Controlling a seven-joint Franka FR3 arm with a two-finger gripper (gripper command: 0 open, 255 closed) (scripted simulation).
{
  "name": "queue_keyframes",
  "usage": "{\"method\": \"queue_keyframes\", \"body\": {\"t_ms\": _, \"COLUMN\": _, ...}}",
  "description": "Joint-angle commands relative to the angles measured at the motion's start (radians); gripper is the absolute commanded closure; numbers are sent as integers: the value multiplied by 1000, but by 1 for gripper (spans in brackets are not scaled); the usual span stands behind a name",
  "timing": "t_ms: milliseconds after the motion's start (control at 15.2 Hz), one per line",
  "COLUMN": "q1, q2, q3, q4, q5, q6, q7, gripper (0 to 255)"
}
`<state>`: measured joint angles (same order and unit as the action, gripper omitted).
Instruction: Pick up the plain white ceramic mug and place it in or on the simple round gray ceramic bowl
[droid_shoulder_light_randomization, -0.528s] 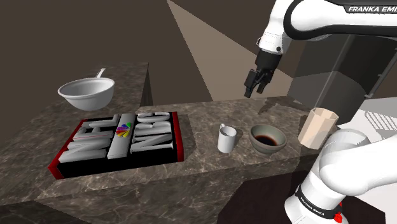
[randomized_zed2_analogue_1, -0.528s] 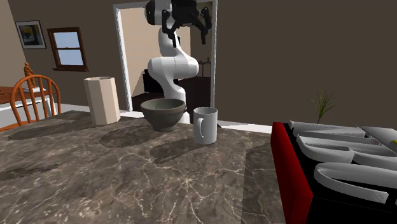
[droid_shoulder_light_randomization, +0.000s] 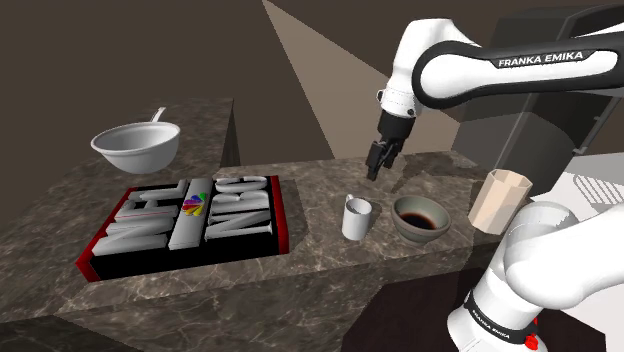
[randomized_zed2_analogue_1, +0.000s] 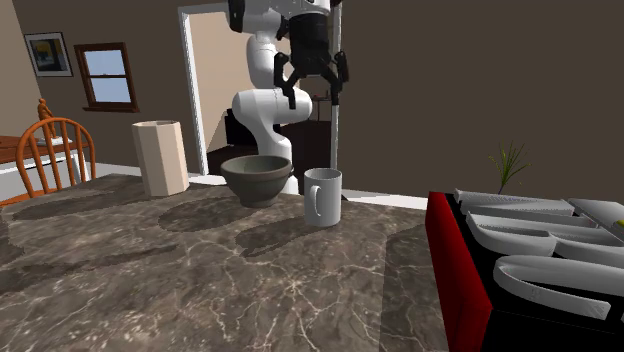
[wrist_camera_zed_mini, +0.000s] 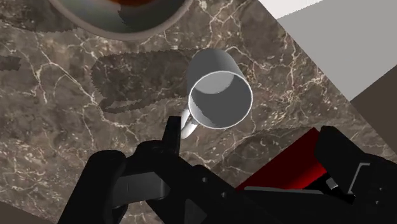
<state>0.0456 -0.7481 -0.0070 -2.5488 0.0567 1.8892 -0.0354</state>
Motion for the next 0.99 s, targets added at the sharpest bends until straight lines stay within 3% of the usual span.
{"method": "queue_keyframes", "body": {"t_ms": 0, "q1": 16, "q2": 41, "q3": 13, "q4": -37, "q5": -6, "q6": 72, "q7": -23, "gripper": 0}}
{"method": "queue_keyframes", "body": {"t_ms": 528, "q1": 74, "q2": 255, "q3": 75, "q4": -132, "q5": -40, "q6": 351, "q7": -84, "gripper": 0}}
{"method": "queue_keyframes", "body": {"t_ms": 924, "q1": 72, "q2": 305, "q3": 77, "q4": -167, "q5": -42, "q6": 436, "q7": -83, "gripper": 0}}
